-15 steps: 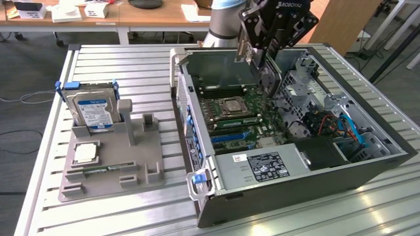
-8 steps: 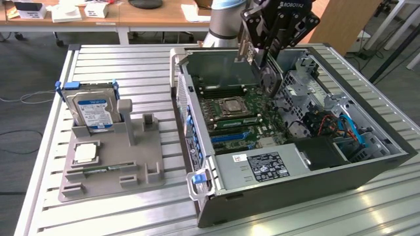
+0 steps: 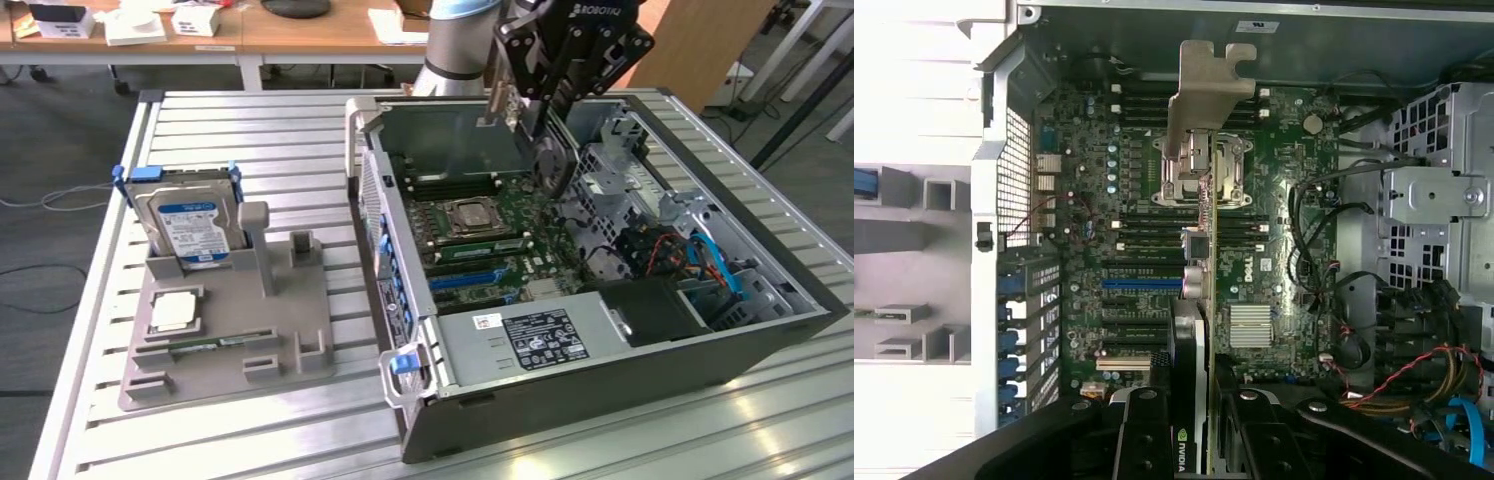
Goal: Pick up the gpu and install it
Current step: 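Pick up the gpu and move the gpu toward the slot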
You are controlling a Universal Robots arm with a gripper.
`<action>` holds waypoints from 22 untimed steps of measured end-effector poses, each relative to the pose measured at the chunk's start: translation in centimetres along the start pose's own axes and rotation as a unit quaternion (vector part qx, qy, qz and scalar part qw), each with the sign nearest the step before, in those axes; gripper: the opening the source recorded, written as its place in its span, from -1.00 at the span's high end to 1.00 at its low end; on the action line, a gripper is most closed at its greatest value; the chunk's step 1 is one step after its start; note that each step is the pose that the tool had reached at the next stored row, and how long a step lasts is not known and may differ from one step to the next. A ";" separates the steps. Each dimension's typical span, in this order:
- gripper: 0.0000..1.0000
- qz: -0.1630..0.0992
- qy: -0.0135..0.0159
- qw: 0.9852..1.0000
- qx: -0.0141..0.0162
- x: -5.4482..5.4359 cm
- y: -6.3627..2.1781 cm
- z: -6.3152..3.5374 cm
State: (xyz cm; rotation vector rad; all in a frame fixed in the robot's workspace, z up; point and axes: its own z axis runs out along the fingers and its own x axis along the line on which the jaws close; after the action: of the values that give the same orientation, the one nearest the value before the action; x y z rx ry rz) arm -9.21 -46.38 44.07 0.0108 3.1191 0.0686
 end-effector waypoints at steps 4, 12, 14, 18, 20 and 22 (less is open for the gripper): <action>0.47 0.000 0.000 1.000 0.000 -0.2 0.00 0.00; 0.47 0.000 0.000 1.000 0.000 -0.7 0.01 0.01; 0.47 0.000 0.000 1.000 0.000 -1.1 0.01 0.03; 0.47 0.000 0.000 1.000 0.000 -2.0 0.02 0.05; 0.47 0.000 0.000 1.000 0.000 -2.4 0.02 0.05; 0.47 0.000 0.000 1.000 0.000 -2.8 0.02 0.06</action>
State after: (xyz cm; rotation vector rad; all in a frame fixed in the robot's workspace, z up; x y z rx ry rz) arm -6.38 -46.38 44.07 0.0108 3.1190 0.0686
